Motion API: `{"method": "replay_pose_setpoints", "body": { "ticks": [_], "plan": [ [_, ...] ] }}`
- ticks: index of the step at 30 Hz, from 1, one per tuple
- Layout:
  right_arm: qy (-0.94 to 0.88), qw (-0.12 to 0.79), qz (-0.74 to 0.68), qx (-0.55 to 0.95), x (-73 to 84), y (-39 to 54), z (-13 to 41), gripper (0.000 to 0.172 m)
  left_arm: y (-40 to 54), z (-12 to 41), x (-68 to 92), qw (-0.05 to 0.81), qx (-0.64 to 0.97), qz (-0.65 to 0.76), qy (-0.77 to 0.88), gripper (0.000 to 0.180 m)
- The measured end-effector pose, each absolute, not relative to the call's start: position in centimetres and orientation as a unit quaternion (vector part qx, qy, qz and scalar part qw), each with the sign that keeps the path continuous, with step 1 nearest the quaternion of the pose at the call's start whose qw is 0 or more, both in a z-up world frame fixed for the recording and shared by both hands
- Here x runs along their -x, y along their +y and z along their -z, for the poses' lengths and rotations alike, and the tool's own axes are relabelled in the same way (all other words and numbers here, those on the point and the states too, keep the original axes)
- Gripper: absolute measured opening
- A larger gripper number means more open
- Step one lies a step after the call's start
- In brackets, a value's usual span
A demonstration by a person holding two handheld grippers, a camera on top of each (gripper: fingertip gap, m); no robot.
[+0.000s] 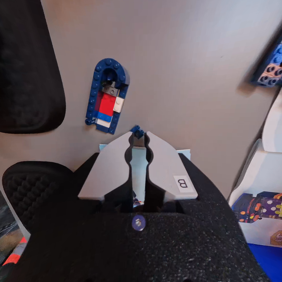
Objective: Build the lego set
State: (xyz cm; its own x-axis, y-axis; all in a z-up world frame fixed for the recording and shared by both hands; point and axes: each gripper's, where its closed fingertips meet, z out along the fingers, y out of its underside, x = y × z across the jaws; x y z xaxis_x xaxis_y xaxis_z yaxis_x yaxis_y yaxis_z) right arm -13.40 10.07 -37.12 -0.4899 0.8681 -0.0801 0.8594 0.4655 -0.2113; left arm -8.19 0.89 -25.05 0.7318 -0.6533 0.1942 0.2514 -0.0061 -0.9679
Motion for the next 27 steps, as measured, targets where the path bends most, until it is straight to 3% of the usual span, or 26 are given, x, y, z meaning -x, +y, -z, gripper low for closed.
{"method": "replay_pose_setpoints", "body": {
  "ticks": [7,17,21,27],
  "plan": [
    [-0.807,0.131,-0.214,0.535,11.8,11.6,32.6,0.039,0.9,25.0,8.1,0.684,0.627,0.337,0.158,0.032],
    [-0.552,0.338,-0.438,0.625,0.9,12.1,30.8,0.028,1.8,25.8,6.3,0.629,0.682,0.312,0.206,0.033],
    [-0.525,0.420,-0.389,0.630,-1.6,12.8,31.9,0.028,3.7,25.3,5.6,0.606,0.704,0.298,0.221,0.033],
    [-0.478,0.426,-0.293,0.710,-4.1,16.7,33.9,0.022,6.8,28.0,3.7,0.533,0.756,0.282,0.253,0.026]
  ]
}}
